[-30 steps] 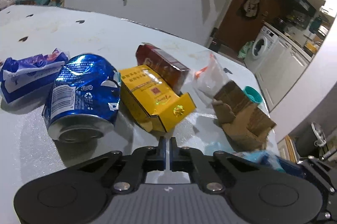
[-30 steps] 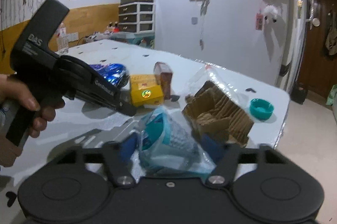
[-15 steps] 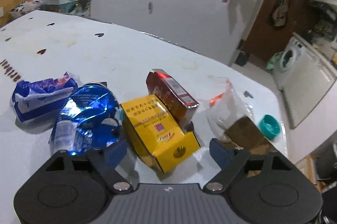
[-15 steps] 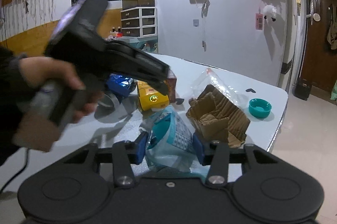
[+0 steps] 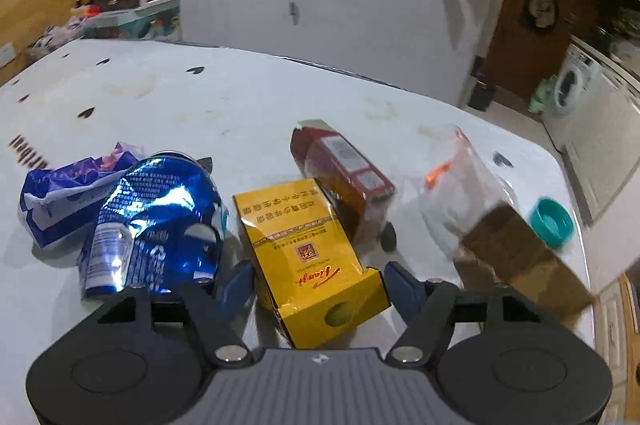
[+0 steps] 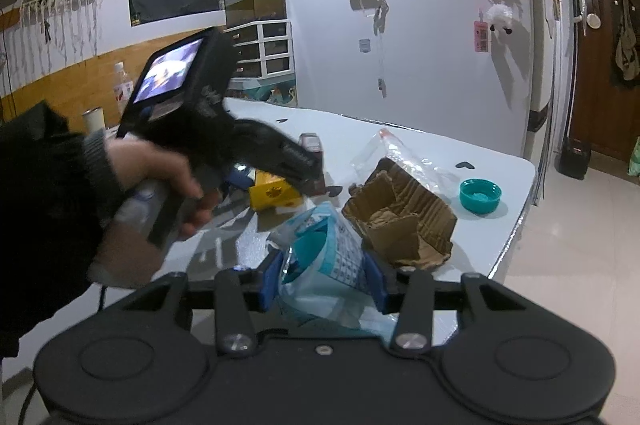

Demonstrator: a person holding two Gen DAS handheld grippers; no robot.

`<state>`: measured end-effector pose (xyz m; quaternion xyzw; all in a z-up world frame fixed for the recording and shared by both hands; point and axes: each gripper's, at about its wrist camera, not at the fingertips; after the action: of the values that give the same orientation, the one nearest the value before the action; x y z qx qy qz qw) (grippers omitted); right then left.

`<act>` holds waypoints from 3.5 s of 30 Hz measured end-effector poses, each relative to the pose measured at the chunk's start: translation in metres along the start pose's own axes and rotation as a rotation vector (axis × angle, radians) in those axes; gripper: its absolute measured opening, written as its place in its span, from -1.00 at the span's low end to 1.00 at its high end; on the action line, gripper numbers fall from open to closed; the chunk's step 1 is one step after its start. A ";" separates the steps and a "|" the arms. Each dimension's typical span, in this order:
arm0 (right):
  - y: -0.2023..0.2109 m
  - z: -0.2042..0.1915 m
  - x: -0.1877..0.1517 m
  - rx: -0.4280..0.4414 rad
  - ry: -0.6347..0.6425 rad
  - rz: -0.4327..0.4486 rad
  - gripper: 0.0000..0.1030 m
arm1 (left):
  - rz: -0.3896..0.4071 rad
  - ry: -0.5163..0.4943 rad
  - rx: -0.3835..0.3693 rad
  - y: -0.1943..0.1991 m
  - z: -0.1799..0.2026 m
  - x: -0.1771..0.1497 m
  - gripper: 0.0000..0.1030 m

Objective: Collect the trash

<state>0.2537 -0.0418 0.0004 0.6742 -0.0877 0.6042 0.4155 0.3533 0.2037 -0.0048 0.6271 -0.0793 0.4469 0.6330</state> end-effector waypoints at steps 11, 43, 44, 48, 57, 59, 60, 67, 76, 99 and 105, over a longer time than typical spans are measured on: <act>0.006 0.002 -0.003 0.013 -0.079 -0.014 -0.13 | -0.038 -0.183 -0.160 0.054 -0.014 -0.047 0.24; 0.026 -0.001 -0.006 0.020 -0.170 -0.103 -0.14 | -0.037 -0.219 -0.136 0.076 -0.014 -0.087 0.24; 0.027 -0.001 -0.007 0.015 -0.168 -0.103 -0.14 | -0.033 -0.218 -0.139 0.078 -0.015 -0.087 0.22; 0.030 0.000 -0.007 -0.007 -0.164 -0.097 -0.14 | 0.002 -0.236 -0.148 0.096 -0.016 -0.088 0.16; 0.045 -0.001 -0.004 -0.043 -0.151 -0.068 -0.14 | 0.082 -0.268 -0.158 0.136 -0.015 -0.094 0.14; 0.049 -0.002 -0.003 -0.046 -0.152 -0.063 -0.14 | 0.091 -0.274 -0.159 0.142 -0.014 -0.095 0.14; 0.052 -0.003 -0.003 -0.051 -0.149 -0.061 -0.14 | 0.096 -0.276 -0.161 0.145 -0.013 -0.096 0.14; 0.074 0.004 -0.007 -0.110 -0.139 -0.053 -0.14 | 0.119 -0.282 -0.187 0.160 0.001 -0.103 0.14; 0.122 0.034 -0.026 -0.211 -0.172 -0.043 -0.14 | 0.127 -0.323 -0.258 0.176 0.049 -0.122 0.14; 0.215 0.134 -0.122 -0.443 -0.328 -0.118 -0.14 | -0.041 -0.451 -0.436 0.145 0.219 -0.206 0.14; 0.219 0.163 -0.155 -0.499 -0.366 -0.171 -0.14 | -0.109 -0.481 -0.459 0.116 0.264 -0.229 0.14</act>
<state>0.1999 -0.3500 -0.0254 0.6539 -0.2495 0.3959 0.5945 0.2629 -0.1532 -0.0190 0.5592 -0.2913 0.2219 0.7438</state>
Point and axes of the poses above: each gripper's, at about its wrist camera, not at the fingertips, and y roughly against the way its jaws point, z to its right, x to its top, and after that the axes turned 12 degrees about y, right-handed
